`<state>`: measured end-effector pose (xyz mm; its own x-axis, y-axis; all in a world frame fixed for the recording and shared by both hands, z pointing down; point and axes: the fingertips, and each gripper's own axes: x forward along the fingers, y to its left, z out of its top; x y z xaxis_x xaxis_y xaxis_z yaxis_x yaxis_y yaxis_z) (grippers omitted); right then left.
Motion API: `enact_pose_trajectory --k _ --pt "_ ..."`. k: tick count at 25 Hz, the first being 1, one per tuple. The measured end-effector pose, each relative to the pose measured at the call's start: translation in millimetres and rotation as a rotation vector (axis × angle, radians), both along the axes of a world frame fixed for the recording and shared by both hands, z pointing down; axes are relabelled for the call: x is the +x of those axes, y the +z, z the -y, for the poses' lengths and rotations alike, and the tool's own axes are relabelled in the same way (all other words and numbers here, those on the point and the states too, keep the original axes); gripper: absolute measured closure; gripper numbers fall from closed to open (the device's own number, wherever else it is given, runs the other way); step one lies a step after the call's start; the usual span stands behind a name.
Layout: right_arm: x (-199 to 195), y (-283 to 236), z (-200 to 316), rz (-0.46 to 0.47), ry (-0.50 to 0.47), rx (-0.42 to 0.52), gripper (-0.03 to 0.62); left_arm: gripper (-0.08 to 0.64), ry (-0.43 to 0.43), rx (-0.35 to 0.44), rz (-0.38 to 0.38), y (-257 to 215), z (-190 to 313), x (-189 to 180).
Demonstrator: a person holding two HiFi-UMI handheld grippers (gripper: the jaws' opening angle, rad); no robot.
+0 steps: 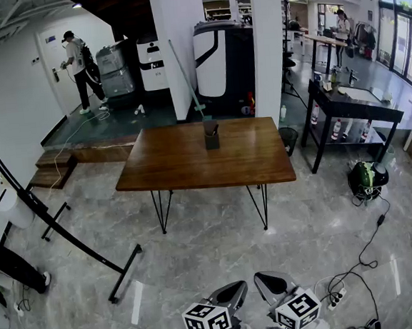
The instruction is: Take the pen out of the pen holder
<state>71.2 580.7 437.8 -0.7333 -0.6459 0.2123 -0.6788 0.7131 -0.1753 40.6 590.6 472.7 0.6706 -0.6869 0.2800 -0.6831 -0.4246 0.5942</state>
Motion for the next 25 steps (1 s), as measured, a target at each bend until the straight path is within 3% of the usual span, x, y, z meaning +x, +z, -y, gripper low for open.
enact_pose_trajectory --k 7,13,19,25 --pt "-2.1 15.8 30.6 0.000 -0.025 -0.079 0.594 0.554 -0.004 0.006 -0.008 4.1 35.1 4.3" --pt "-5.6 12.8 86.1 0.021 -0.031 -0.072 0.594 0.554 -0.073 0.127 0.026 -10.4 99.8 -18.1" --pt "-24.9 5.3 172.7 0.023 -0.042 -0.058 0.594 0.554 -0.025 0.126 0.052 -13.1 187.7 -24.3" --pt "-45.5 -16.0 285.4 0.008 -0.019 -0.035 0.594 0.554 -0.043 0.129 0.076 -32.6 303.1 -55.3"
